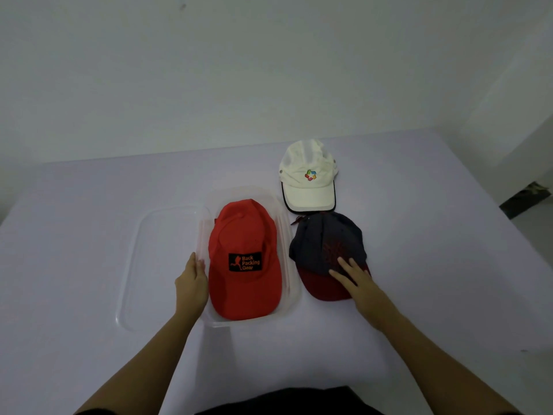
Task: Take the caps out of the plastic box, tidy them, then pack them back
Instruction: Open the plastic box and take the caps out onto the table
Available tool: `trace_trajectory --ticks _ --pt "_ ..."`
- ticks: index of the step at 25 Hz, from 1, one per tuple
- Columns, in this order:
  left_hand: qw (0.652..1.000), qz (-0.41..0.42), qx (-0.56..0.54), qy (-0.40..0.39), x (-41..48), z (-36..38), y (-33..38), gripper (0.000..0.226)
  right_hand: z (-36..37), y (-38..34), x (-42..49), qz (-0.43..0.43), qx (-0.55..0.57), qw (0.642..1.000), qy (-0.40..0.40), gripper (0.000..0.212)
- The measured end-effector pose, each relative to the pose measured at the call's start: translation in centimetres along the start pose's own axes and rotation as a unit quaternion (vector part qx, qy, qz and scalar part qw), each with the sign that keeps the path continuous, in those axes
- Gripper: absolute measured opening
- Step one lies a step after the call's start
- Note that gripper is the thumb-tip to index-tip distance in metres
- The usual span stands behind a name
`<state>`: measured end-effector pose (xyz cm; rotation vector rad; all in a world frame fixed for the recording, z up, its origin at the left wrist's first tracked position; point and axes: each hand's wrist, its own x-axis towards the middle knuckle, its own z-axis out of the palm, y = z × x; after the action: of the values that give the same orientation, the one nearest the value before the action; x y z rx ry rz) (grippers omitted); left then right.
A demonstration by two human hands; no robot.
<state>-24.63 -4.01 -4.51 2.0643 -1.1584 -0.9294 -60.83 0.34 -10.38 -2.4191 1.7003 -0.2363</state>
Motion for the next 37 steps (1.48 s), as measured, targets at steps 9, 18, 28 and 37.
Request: trace_trajectory --ticks 9,18,28,37 --pt "1.000 0.004 -0.008 -0.004 -0.4 -0.3 0.2 0.048 -3.5 -5.2 2.2 -0.028 0.086 0.996 0.024 0.071" --pt "1.000 -0.005 -0.005 -0.019 -0.5 -0.7 0.6 0.047 -3.2 -17.4 12.3 -0.016 -0.038 0.940 -0.338 0.110" --pt "0.999 0.029 0.010 -0.042 0.4 -2.0 0.7 0.048 -2.4 -18.7 10.9 0.056 0.032 0.983 -0.174 0.075" --pt "0.963 -0.004 -0.253 -0.091 -2.6 -4.5 10.0 0.041 -6.5 -20.2 8.2 0.044 0.115 0.960 0.251 0.059"
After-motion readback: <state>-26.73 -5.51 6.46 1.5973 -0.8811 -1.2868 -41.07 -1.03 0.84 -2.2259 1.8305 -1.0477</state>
